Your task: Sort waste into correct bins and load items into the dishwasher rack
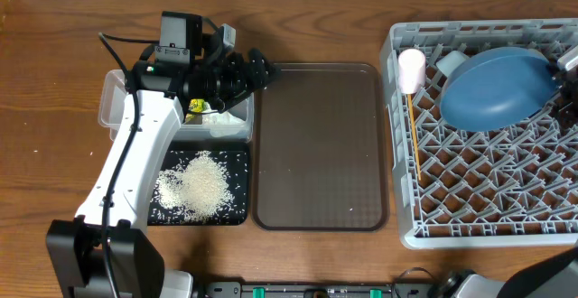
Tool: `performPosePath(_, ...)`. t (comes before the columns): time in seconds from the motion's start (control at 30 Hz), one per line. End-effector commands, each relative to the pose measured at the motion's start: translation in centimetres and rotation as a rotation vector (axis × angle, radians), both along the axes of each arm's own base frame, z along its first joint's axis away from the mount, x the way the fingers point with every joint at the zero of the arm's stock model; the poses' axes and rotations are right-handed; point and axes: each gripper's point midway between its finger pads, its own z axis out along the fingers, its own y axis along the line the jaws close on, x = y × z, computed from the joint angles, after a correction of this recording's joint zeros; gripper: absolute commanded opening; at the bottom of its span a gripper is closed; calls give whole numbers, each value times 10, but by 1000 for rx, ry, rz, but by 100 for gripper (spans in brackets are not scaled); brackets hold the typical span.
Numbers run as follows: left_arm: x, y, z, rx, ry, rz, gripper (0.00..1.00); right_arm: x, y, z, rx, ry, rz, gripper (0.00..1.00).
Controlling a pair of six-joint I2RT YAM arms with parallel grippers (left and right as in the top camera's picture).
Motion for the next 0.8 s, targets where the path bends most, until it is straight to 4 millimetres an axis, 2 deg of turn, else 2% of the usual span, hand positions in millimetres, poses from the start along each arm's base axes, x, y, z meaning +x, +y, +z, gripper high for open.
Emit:
performPosePath(0.0, 1, 2, 6, 5, -18, 7, 95, 1, -4, -7, -5, -36, 66, 1)
performPosePath(0.13, 1, 2, 6, 5, -18, 6, 94, 2, -17, -22, 4, -23, 55, 1)
performPosePath(0.37, 1, 2, 6, 5, -18, 7, 94, -1, -29, -26, 28, -37, 54, 1)
performPosePath(0.47, 1, 2, 6, 5, -18, 7, 94, -1, -32, -21, 17, -63, 58, 1)
performPosePath(0.77, 1, 2, 6, 5, -18, 7, 94, 0, -18, 1, 26, -178, 168, 1)
